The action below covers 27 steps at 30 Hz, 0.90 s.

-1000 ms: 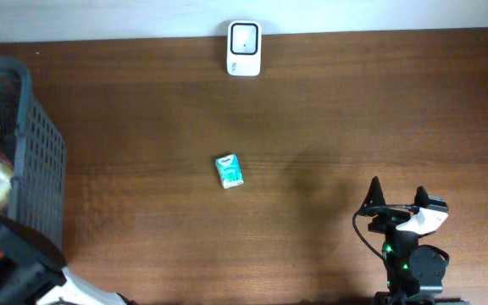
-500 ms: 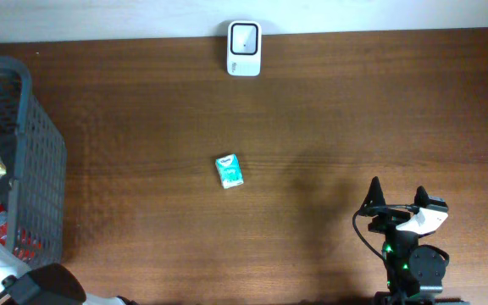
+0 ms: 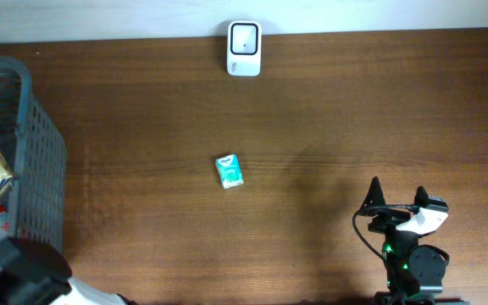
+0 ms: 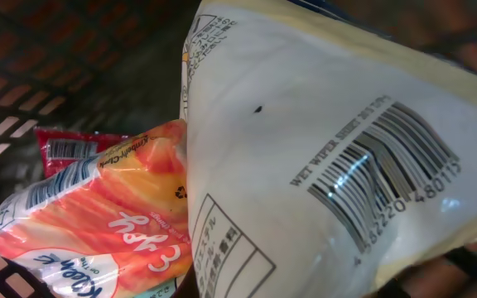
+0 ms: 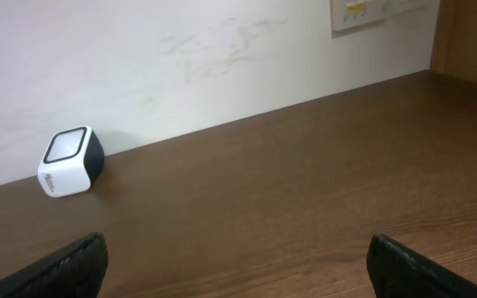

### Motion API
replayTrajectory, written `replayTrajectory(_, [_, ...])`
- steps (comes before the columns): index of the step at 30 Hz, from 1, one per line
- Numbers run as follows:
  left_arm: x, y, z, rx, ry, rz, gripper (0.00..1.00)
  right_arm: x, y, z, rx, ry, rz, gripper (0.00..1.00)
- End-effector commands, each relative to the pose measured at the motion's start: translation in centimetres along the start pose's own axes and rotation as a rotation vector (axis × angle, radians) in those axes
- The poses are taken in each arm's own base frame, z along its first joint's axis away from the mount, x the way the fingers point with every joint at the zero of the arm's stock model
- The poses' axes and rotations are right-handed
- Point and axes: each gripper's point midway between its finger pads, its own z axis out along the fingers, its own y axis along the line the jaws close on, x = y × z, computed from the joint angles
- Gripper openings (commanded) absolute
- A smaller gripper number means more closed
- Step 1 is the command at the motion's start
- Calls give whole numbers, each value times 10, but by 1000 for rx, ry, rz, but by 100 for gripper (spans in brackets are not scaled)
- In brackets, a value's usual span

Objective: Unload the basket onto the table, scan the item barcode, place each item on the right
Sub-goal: 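Reach the left gripper into the basket and grasp the white wet-wipe bag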

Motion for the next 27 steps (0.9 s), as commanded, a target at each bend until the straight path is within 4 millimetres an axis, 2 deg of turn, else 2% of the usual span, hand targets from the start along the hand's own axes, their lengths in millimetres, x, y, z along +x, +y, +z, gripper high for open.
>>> replayTrajectory(1, [-2, 10, 27, -77, 35, -25, 0, 3, 1, 0, -5, 7, -5, 99])
replayTrajectory(6, [3, 21, 64, -165, 104, -12, 1, 3, 1, 0, -5, 7, -5, 99])
replayTrajectory(12, [17, 23, 105, -200, 204, 1, 31, 3, 1, 0, -5, 7, -5, 99])
replayTrajectory(14, [21, 24, 116, -208, 230, 4, 36, 3, 1, 0, -5, 7, -5, 99])
replayTrajectory(21, [20, 23, 127, -208, 234, 12, 49, 3, 1, 0, -5, 7, -5, 99])
replayTrajectory(23, [20, 22, 131, -202, 236, 11, 50, 3, 1, 0, -5, 7, -5, 99])
replayTrajectory(24, [20, 18, 134, -182, 237, 21, 50, 3, 1, 0, -5, 7, -5, 99])
replayTrajectory(27, [14, -11, 134, -10, 229, 104, 49, 3, 1, 0, -5, 7, -5, 99])
